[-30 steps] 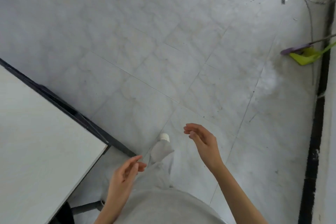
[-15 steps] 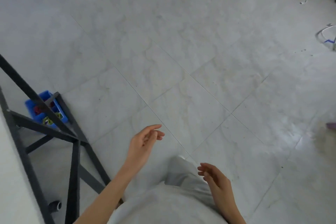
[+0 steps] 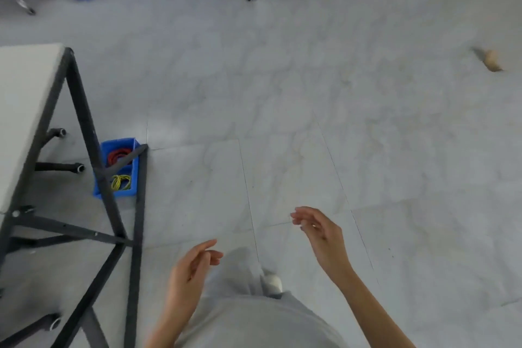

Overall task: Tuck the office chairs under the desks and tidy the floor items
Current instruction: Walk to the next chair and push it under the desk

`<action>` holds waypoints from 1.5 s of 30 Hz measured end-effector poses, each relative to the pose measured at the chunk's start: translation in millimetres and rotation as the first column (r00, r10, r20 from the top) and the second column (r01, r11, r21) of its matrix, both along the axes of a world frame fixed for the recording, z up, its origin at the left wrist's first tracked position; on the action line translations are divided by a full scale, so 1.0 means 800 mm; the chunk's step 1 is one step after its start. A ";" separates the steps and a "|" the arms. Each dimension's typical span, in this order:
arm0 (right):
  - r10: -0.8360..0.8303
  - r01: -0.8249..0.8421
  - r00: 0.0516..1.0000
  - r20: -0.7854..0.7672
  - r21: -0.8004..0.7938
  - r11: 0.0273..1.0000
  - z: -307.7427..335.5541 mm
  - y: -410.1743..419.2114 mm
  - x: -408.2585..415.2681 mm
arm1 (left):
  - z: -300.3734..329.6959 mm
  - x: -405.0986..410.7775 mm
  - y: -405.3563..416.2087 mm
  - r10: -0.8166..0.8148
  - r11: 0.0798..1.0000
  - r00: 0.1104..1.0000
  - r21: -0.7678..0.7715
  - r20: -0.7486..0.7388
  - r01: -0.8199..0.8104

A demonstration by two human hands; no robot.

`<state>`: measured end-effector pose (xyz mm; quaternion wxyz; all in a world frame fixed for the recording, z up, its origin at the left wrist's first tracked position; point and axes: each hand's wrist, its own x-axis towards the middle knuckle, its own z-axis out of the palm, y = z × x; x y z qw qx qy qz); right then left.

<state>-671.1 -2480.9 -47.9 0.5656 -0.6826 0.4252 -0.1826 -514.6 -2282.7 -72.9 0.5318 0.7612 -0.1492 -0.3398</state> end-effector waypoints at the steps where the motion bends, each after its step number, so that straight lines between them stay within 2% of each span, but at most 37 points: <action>1: 0.048 -0.048 0.999 0.013 -0.007 0.999 0.004 -0.033 0.025 | -0.002 0.009 -0.019 0.037 0.999 0.999 0.006 -0.001 -0.037; 5: 0.194 -0.194 0.981 0.020 -0.032 0.981 -0.006 -0.138 0.123 | -0.024 0.062 -0.102 0.140 0.990 0.990 0.015 0.009 -0.140; 8: 0.217 -0.217 0.976 -0.017 -0.035 0.975 -0.031 -0.203 0.183 | -0.034 0.128 -0.186 0.179 0.984 0.984 -0.007 0.020 -0.179; 17: 0.058 -0.045 0.987 -0.150 0.091 0.995 -0.056 -0.377 0.317 | 0.015 0.390 -0.443 0.059 0.996 0.990 -0.069 0.131 -0.050; 23: 0.035 -0.022 0.991 -0.126 0.105 0.994 -0.062 -0.508 0.464 | 0.030 0.538 -0.576 0.062 0.992 0.989 -0.119 0.137 -0.046; 26: 0.158 -0.148 0.981 -0.115 0.091 0.985 -0.067 -0.582 0.577 | 0.013 0.605 -0.619 0.132 0.990 0.984 -0.066 0.115 -0.125; 29: 0.310 -0.302 0.949 -0.065 0.107 0.947 -0.062 -0.655 0.703 | -0.007 0.666 -0.644 0.283 0.959 0.957 -0.021 0.066 -0.282; 33: 0.522 -0.520 0.853 -0.002 0.082 0.850 -0.019 -0.737 0.885 | -0.006 0.737 -0.668 0.544 0.839 0.839 0.006 -0.002 -0.544; 36: 0.664 -0.664 0.747 0.023 0.038 0.746 0.009 -0.773 1.015 | 0.002 0.789 -0.694 0.651 0.759 0.759 0.013 -0.005 -0.650; 41: 0.774 -0.775 0.632 0.029 0.007 0.632 0.001 -0.797 1.200 | -0.006 0.913 -0.732 0.737 0.675 0.675 0.024 0.038 -0.738; 45: 0.776 -0.775 0.630 -0.012 0.045 0.630 -0.037 -0.802 1.313 | -0.020 1.041 -0.751 0.781 0.624 0.624 0.008 0.032 -0.781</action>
